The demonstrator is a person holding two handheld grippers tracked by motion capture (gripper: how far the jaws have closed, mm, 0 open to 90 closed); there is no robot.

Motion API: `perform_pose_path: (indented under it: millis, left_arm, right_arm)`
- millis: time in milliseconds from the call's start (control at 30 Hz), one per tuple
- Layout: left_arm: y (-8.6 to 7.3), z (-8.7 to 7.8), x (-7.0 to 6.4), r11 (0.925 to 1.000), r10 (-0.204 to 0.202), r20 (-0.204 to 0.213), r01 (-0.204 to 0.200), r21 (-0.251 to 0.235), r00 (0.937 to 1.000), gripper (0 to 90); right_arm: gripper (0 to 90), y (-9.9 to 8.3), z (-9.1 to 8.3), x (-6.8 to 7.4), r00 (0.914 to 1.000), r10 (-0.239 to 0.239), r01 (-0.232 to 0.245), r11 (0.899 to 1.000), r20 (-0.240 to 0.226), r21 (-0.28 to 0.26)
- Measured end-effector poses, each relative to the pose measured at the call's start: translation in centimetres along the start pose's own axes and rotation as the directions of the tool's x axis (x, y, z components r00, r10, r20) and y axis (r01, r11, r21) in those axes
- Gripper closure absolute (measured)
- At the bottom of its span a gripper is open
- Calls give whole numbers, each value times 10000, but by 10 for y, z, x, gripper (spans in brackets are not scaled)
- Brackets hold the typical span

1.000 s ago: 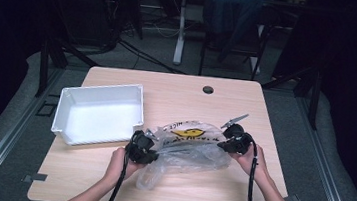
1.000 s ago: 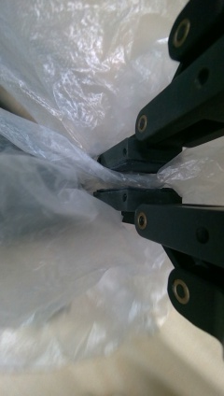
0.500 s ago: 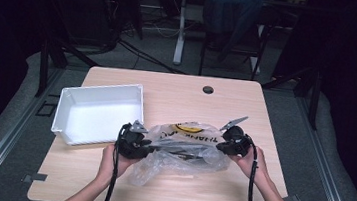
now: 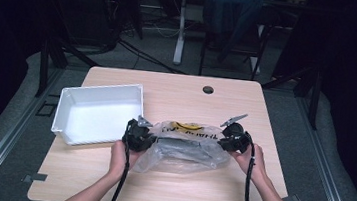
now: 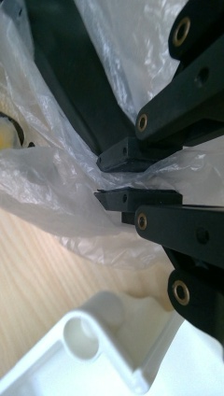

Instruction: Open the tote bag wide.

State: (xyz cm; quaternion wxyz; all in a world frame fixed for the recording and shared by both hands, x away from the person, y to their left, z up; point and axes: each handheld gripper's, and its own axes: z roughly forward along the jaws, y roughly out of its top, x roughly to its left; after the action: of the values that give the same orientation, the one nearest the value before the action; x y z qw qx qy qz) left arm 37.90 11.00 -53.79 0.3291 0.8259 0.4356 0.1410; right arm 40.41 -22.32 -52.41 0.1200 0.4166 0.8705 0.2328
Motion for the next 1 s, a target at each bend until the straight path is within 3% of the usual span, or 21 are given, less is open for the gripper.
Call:
perform_pose_path:
  millis: [100,133,233,300,367,400,467,567,600,667,767,867,1000]
  left_arm:
    - [-2,5,6,9990,-342,152,338,289,9993,814]
    - [-3,7,7,9982,-422,213,413,432,9989,814]
    - [-5,10,12,9959,-565,433,532,736,9975,816]
    - [-6,12,13,9934,-634,629,570,993,9960,822]
    - [-6,15,9,9906,-363,829,249,1343,9959,830]
    - [-6,15,8,9885,-290,914,149,1508,9954,830]
    - [-6,15,5,9836,-227,1230,2,1802,9922,833]
    - [-7,9,5,9795,-210,1438,-84,2013,9894,828]
    - [-8,5,7,9802,-180,1403,-102,1978,9899,807]
    - [-9,-6,11,9861,-235,1380,3,1663,9902,724]
    - [-7,-24,16,9950,-327,1187,211,971,9924,623]
    - [-4,-33,18,9993,-345,920,328,193,9952,673]
    - [-2,-15,16,9987,-231,679,200,462,9974,804]
  right_arm:
    - [712,-2,-1,-2,9990,236,-244,9995,-376,-213]
    - [712,-2,-3,-3,9988,38,-33,9999,-490,101]
    - [749,-4,-4,-4,9939,237,-207,9994,-1077,287]
    - [786,-5,-1,-3,9936,367,-326,9987,-1072,394]
    - [811,-3,1,-2,9950,219,-143,9969,-976,775]
    - [813,-4,5,2,9968,349,-313,9983,-722,498]
    - [819,0,6,2,9993,-145,183,9939,-352,1090]
    - [772,0,10,3,9996,-217,233,9949,-174,979]
    - [730,0,8,1,9993,-314,335,9928,-195,1151]
    - [658,-2,3,-2,9990,-149,178,9973,-413,716]
    - [664,-5,-13,-8,9945,160,-149,9998,-1037,108]
    - [758,-5,-17,-10,9924,253,-270,9996,-1204,-130]
    - [858,-2,-10,-8,9954,259,-256,9997,-925,46]
